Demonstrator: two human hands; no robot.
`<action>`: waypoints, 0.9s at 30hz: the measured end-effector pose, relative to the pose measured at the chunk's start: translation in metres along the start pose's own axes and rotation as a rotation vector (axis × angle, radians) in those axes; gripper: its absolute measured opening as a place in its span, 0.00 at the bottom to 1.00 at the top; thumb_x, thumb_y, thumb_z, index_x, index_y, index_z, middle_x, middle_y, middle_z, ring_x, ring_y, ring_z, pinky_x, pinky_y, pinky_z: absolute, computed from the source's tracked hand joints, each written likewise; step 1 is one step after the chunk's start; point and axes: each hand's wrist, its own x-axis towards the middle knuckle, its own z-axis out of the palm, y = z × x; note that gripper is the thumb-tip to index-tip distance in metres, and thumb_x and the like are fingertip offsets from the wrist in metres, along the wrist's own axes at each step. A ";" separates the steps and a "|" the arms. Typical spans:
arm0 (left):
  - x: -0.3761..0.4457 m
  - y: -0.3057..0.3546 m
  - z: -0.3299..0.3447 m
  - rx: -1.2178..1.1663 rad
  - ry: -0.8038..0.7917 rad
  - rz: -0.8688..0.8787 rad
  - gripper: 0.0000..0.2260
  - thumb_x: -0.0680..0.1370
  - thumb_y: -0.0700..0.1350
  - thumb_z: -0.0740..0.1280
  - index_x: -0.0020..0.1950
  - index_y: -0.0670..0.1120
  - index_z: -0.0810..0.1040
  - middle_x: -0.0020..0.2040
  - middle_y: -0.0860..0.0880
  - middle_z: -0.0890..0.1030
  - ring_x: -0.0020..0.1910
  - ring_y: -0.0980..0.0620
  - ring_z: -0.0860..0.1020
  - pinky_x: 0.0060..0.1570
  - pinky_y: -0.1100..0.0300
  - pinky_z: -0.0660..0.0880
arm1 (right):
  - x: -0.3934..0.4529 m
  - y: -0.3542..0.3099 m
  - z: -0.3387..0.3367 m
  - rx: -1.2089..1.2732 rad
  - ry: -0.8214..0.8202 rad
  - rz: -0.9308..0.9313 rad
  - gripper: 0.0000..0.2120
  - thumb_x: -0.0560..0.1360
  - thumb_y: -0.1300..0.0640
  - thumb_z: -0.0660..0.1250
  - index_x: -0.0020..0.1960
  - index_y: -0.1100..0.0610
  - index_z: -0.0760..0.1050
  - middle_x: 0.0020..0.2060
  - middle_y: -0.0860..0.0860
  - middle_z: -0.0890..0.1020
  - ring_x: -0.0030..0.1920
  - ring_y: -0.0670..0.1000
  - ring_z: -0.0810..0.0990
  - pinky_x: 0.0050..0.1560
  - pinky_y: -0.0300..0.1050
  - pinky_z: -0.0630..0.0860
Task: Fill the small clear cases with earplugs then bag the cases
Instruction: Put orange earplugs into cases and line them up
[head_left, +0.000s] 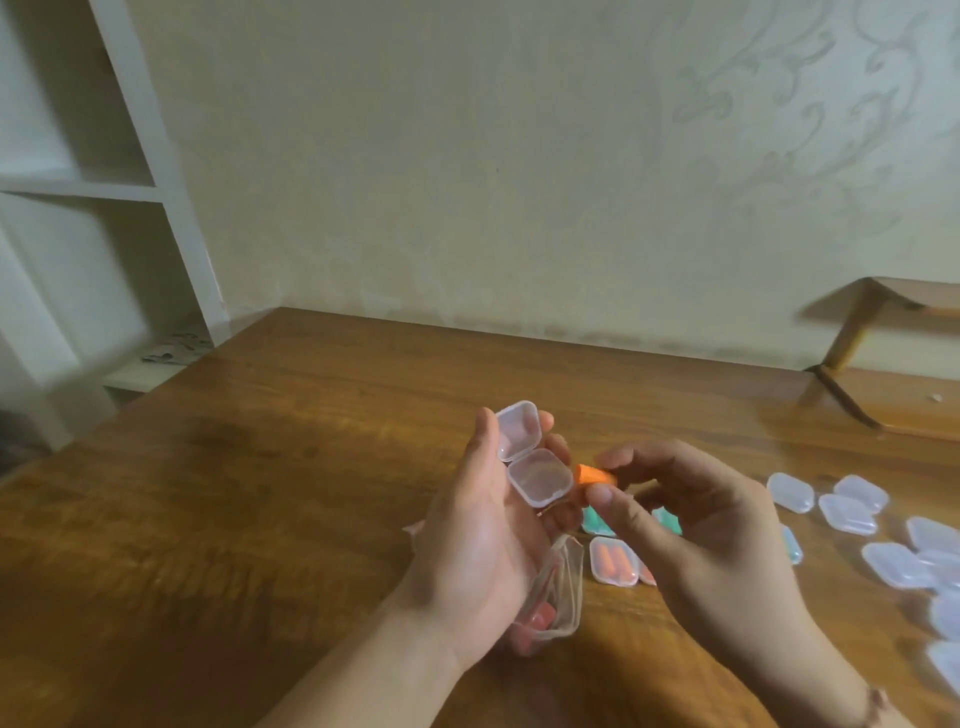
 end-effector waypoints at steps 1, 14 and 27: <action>-0.001 0.000 0.000 0.010 -0.021 0.008 0.22 0.79 0.60 0.58 0.55 0.44 0.79 0.44 0.44 0.79 0.41 0.47 0.80 0.44 0.54 0.78 | 0.000 -0.001 0.000 0.031 -0.008 0.015 0.07 0.66 0.51 0.74 0.44 0.47 0.81 0.39 0.48 0.84 0.38 0.51 0.82 0.40 0.46 0.79; -0.004 -0.005 -0.004 0.196 -0.199 0.000 0.24 0.80 0.63 0.54 0.62 0.46 0.74 0.48 0.44 0.80 0.50 0.50 0.80 0.49 0.55 0.77 | -0.009 -0.001 0.008 -0.134 0.100 -0.189 0.15 0.69 0.47 0.76 0.50 0.45 0.73 0.42 0.40 0.82 0.42 0.43 0.80 0.42 0.30 0.72; -0.009 -0.008 -0.002 0.087 -0.216 -0.066 0.21 0.80 0.61 0.57 0.56 0.48 0.82 0.49 0.47 0.83 0.51 0.50 0.82 0.51 0.55 0.78 | -0.009 0.009 0.013 -0.624 0.067 -0.461 0.14 0.74 0.41 0.66 0.47 0.50 0.83 0.42 0.42 0.81 0.41 0.49 0.74 0.35 0.49 0.73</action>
